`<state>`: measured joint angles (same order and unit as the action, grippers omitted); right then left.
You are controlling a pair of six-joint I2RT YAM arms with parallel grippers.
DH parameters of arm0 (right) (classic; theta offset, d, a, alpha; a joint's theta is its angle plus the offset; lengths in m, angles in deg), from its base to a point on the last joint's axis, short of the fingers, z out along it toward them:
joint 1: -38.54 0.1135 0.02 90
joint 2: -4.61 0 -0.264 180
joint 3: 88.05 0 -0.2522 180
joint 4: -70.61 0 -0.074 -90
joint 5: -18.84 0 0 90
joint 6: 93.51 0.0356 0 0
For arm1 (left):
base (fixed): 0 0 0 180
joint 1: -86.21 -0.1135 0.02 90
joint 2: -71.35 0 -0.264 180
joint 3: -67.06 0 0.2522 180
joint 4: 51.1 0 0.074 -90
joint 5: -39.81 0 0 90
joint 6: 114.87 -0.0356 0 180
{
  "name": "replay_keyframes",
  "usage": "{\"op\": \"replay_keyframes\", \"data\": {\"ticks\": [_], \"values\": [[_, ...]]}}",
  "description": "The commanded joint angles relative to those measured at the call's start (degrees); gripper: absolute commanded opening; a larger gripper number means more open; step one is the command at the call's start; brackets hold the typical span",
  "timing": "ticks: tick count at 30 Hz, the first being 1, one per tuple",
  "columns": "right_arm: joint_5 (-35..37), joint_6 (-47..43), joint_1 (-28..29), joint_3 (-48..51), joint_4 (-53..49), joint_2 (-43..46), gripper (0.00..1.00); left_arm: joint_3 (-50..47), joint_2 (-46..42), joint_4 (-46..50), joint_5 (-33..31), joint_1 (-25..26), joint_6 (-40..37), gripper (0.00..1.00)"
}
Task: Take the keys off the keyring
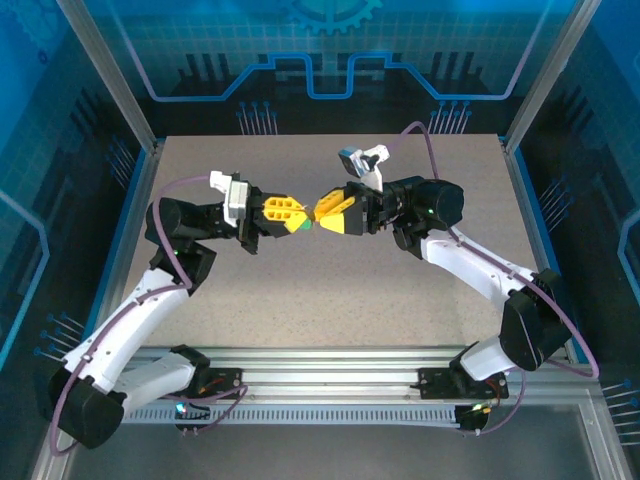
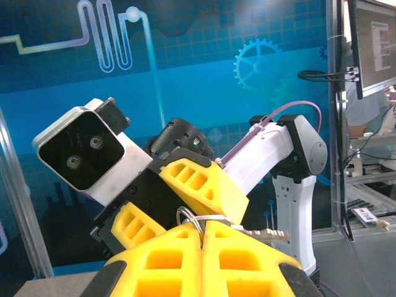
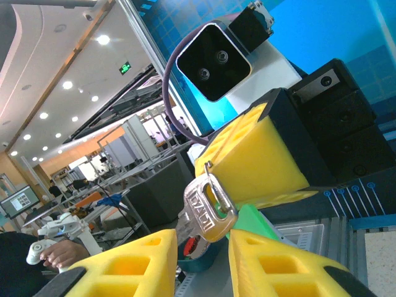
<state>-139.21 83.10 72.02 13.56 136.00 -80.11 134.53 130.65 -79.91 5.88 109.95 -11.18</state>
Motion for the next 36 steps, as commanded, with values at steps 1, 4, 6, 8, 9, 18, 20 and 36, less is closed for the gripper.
{"op": "replay_keyframes", "data": {"ticks": [1,4,6,8,9,18,20,36], "values": [[-0.8,1.1,0.8,-1.7,2.3,-0.3,0.30,-0.9,-2.0,3.6,-2.4,0.1,-5.3,0.00],[-0.4,1.3,1.0,-1.7,2.4,-0.5,0.31,-0.9,-2.2,5.5,-2.9,0.7,-7.2,0.00],[-0.2,1.3,1.0,-2.0,2.3,-0.7,0.31,-1.1,-2.3,5.3,-3.2,1.3,-7.6,0.00],[0.0,1.4,1.2,-2.0,2.3,-1.1,0.35,-1.2,-2.4,5.1,-3.8,1.9,-8.2,0.00],[0.2,1.3,1.1,-1.9,2.3,-1.3,0.35,-1.3,-2.4,4.8,-4.0,2.1,-8.3,0.00],[2.6,-0.3,-0.5,-0.1,2.3,-1.0,0.40,-1.2,-2.0,0.1,-2.3,2.3,-3.4,0.00],[2.3,-0.6,-0.1,-0.1,2.3,-1.0,0.43,-0.9,-1.7,-0.7,-2.1,2.3,-2.3,0.00],[-0.5,-0.2,2.6,-0.7,2.4,-0.3,0.32,-0.5,0.4,-4.3,-1.0,2.3,1.4,0.00]]}}
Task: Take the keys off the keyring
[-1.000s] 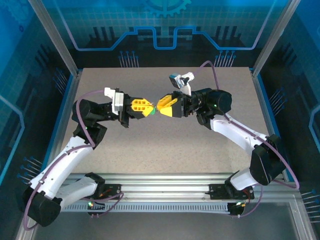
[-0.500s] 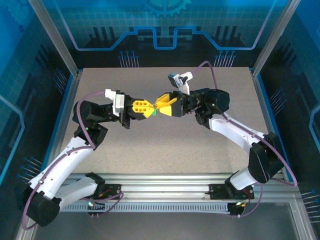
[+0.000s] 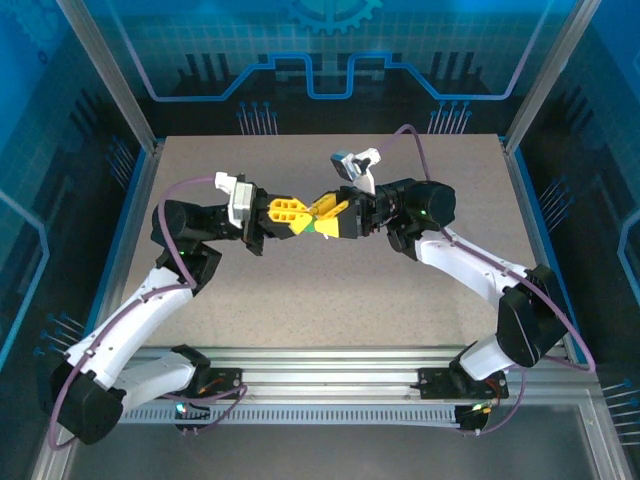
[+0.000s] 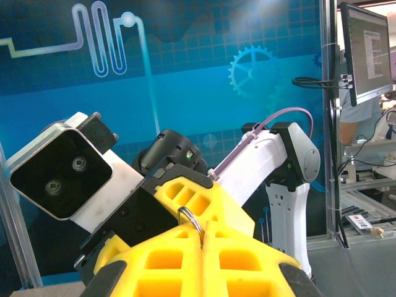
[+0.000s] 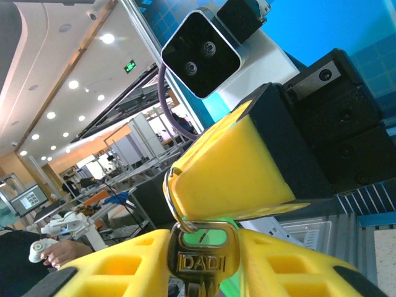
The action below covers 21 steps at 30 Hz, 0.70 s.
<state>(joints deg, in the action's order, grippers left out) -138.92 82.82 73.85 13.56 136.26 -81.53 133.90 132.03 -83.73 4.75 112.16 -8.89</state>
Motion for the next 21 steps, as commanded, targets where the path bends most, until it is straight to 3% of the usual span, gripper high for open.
{"op": "replay_keyframes", "data": {"ticks": [1,13,21], "values": [[-0.2,0.2,0.3,-0.3,2.1,1.2,0.31,0.2,-1.3,0.1,0.2,0.0,-1.2,0.00],[-0.4,2.0,-1.3,-0.3,2.1,2.5,0.35,-0.3,-2.8,3.9,0.1,-0.9,-3.9,0.00],[-0.2,2.0,-1.2,-0.2,2.1,3.2,0.27,-0.1,-2.6,4.9,-0.7,-0.9,-5.5,0.00]]}}
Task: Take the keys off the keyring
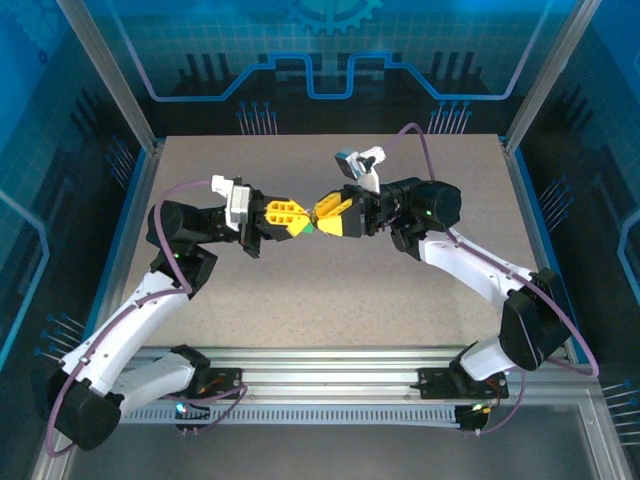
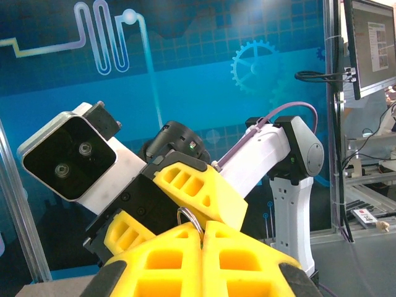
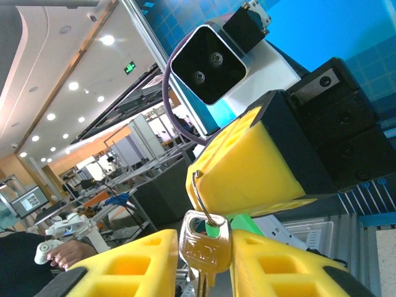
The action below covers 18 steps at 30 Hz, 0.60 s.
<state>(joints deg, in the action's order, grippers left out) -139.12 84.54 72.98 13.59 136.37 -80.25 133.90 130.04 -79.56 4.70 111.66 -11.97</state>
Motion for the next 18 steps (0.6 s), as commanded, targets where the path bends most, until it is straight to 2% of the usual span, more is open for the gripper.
{"op": "replay_keyframes", "data": {"ticks": [1,6,18], "values": [[-0.1,0.4,-0.3,-0.3,2.0,1.9,0.27,-0.2,-0.8,1.0,-0.8,-0.5,-2.8,0.00],[-0.5,1.5,-0.4,-0.9,2.0,1.3,0.24,-0.1,-2.1,6.1,-2.7,-0.4,-8.2,0.00],[-1.7,3.3,0.2,-1.5,2.0,-0.4,0.28,-0.5,-5.0,14.2,-8.1,0.6,-18.1,0.00]]}}
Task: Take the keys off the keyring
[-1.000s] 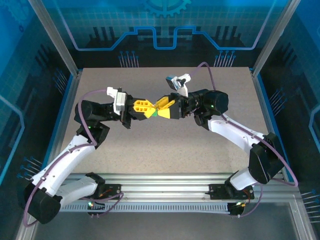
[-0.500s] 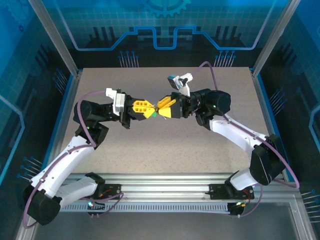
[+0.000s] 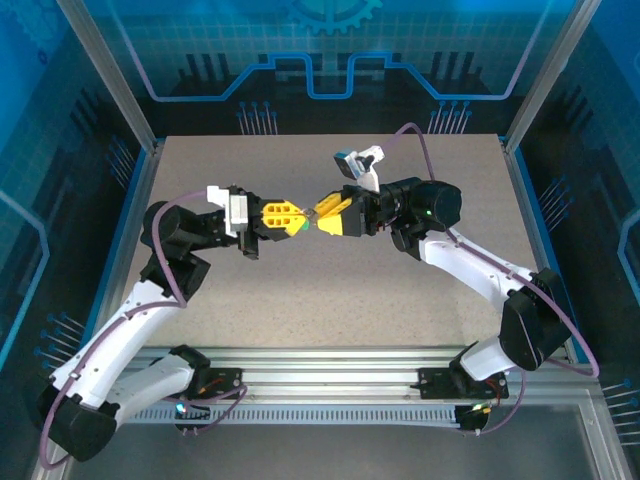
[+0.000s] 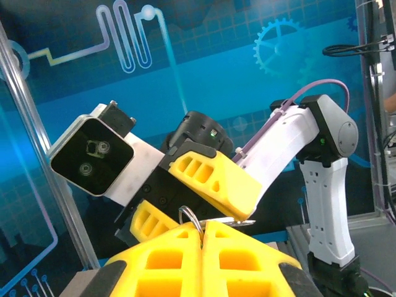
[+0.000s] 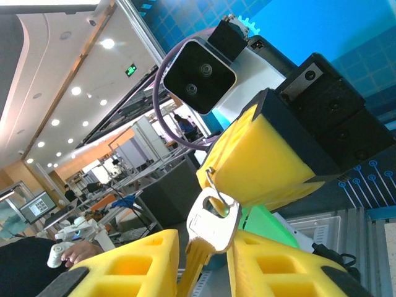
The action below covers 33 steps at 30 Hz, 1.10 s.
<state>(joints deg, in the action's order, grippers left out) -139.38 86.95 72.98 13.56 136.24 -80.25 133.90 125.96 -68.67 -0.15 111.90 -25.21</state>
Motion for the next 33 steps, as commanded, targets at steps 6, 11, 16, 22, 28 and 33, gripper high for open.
{"op": "replay_keyframes", "data": {"ticks": [6,11,16,22,28,33], "values": [[-2.2,2.5,0.3,-2.4,2.1,-1.4,0.32,-0.4,-1.1,5.1,-3.6,0.9,-6.9,0.00],[-2.0,2.9,0.4,-2.3,2.1,-1.7,0.32,-0.6,-1.3,4.7,-4.3,1.2,-7.2,0.00],[-2.4,4.0,0.4,-2.7,2.1,-2.9,0.27,-0.5,-1.3,5.8,-4.4,1.5,-8.2,0.00],[-2.5,3.9,0.0,-2.9,2.0,-3.2,0.16,0.0,-1.9,8.4,-4.8,1.8,-9.9,0.00],[-2.0,3.0,-2.2,-2.1,1.2,-3.1,0.00,-0.1,-2.5,10.0,-4.7,1.9,-10.3,0.00],[-1.3,-5.2,-3.7,-0.2,-7.3,0.2,0.00,0.1,-3.2,11.1,-4.6,1.9,-10.0,0.00]]}}
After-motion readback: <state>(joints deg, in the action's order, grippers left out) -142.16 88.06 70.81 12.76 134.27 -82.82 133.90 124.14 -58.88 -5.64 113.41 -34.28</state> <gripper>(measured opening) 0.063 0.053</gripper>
